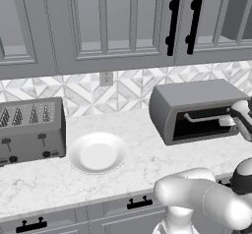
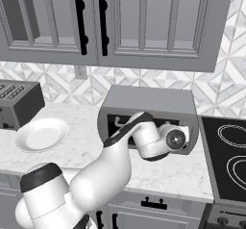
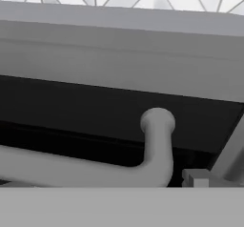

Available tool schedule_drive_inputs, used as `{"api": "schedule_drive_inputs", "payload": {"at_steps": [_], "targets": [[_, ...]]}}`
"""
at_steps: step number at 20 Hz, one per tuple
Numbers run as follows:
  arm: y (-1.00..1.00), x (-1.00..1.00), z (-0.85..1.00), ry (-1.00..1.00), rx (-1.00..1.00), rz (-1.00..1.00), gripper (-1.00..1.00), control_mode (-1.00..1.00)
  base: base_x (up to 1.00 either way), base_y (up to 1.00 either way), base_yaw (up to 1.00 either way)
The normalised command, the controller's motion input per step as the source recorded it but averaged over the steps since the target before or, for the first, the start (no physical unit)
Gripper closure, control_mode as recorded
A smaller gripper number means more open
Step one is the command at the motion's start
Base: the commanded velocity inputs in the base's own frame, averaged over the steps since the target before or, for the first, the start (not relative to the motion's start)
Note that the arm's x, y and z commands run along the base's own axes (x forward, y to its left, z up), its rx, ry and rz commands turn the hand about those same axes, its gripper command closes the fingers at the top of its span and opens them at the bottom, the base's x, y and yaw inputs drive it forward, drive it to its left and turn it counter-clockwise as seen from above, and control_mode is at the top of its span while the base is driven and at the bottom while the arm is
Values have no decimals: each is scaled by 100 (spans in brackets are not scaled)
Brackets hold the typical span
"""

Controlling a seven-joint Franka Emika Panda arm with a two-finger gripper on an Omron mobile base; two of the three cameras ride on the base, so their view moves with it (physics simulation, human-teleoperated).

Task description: Pick up the kebab skewer and baguette bread, and place them inside the toaster oven. Close the toaster oven door and start by setting the timer.

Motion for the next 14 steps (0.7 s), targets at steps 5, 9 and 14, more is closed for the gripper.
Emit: {"api": "schedule_drive_inputs", "payload": {"at_steps": [5, 9, 14], "targets": [[-10, -6, 0, 0, 0, -3, -100, -100, 0, 0, 0], [-26, -26, -12, 0, 0, -4, -100, -100, 0, 0, 0], [-50, -24, -10, 0, 0, -2, -100, -100, 0, 0, 0]]}}
